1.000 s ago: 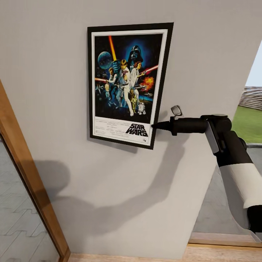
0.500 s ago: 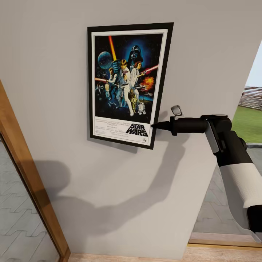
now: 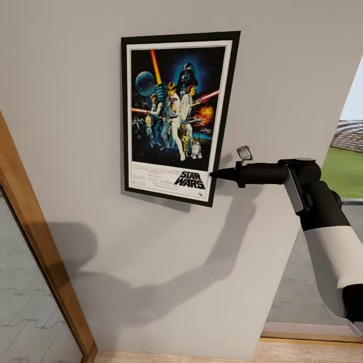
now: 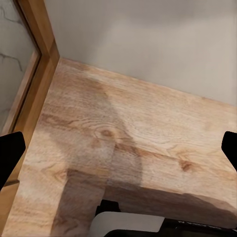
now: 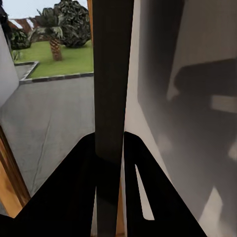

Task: Pick up the poster from the kitchen countertop and hang it on one of the wall nails in the kitchen.

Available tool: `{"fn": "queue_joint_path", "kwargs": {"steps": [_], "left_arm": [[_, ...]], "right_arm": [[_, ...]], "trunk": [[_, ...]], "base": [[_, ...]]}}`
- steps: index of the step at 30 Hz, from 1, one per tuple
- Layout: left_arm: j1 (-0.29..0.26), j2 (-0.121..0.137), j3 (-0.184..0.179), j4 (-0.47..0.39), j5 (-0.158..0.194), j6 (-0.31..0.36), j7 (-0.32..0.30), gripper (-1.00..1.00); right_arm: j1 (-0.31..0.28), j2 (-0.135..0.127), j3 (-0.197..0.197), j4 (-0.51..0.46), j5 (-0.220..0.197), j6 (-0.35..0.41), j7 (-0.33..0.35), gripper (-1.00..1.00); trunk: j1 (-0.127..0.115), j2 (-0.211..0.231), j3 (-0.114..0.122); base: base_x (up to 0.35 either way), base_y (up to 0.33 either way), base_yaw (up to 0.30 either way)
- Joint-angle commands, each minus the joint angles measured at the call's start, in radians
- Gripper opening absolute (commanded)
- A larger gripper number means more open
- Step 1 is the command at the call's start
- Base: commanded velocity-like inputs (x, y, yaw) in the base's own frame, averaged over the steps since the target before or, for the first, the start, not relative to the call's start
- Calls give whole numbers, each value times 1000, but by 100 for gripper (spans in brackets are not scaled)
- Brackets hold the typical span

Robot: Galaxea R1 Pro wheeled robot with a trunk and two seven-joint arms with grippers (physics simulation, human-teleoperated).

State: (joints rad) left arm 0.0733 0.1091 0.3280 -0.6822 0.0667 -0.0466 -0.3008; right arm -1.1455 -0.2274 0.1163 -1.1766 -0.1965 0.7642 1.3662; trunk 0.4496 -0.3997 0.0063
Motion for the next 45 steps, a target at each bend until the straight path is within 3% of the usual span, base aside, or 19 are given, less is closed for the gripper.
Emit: {"fn": "queue_joint_path", "kwargs": {"steps": [1, 45], "left_arm": [[0, 0, 2, 0, 7, 1, -6, 100], [0, 0, 2, 0, 7, 1, -7, 100]], "right_arm": [[0, -1, 2, 2, 3, 7, 1, -100], [14, -5, 11, -38, 2, -32, 4, -100]], "trunk": [[0, 0, 0], [0, 0, 0]], "base": [[0, 0, 0], [0, 0, 0]]}}
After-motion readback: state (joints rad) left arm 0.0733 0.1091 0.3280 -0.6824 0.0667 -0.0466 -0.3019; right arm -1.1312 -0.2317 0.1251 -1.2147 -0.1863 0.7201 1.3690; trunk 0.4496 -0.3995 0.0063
